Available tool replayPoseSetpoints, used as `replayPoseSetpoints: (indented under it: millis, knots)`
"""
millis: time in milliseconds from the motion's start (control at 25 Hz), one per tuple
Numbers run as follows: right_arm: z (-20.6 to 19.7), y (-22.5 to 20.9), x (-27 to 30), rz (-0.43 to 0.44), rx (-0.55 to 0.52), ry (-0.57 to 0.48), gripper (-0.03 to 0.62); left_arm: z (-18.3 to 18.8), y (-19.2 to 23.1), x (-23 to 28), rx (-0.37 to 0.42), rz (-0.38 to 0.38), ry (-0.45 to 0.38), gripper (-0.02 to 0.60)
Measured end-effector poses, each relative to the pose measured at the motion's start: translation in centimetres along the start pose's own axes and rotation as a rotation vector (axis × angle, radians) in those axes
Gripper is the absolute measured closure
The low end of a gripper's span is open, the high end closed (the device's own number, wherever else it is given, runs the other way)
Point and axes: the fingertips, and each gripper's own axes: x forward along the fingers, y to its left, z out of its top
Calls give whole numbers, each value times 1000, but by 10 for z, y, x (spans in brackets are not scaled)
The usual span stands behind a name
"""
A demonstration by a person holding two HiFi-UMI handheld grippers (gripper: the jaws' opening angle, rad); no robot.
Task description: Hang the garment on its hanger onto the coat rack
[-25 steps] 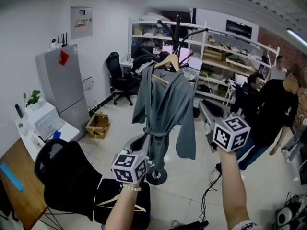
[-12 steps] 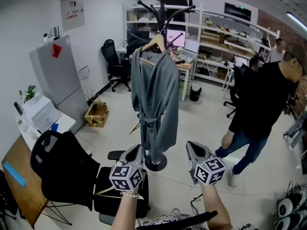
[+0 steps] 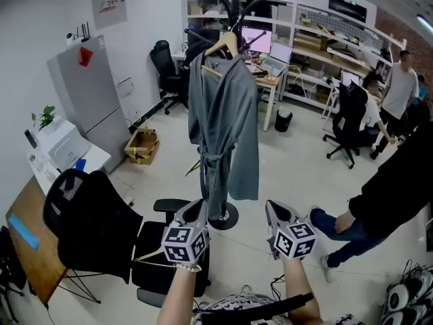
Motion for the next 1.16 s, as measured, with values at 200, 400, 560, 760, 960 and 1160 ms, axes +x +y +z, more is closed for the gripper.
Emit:
replayPoseSetpoints:
  millis: [200, 400, 560, 760, 960, 1160]
  knots:
    - [-3, -9, -2, -28, -32, 28, 594, 3, -2, 2, 2, 4, 0, 594]
    - [-2, -7, -5, -25, -50, 34, 594, 4, -8, 3, 6, -1, -1, 594]
    - [0, -5, -8, -18, -51, 26, 594, 4, -11, 0, 5, -4, -2, 594]
    - [1, -3, -12, -17, -51, 24, 594, 3, -15, -2, -10, -16, -5, 594]
    - [1, -2, -17, -15, -52, 26, 594, 3, -20, -6, -17, -20, -7, 594]
    - [1, 0, -23, -16, -48, 31, 594, 2, -24, -11, -21, -25, -2, 594]
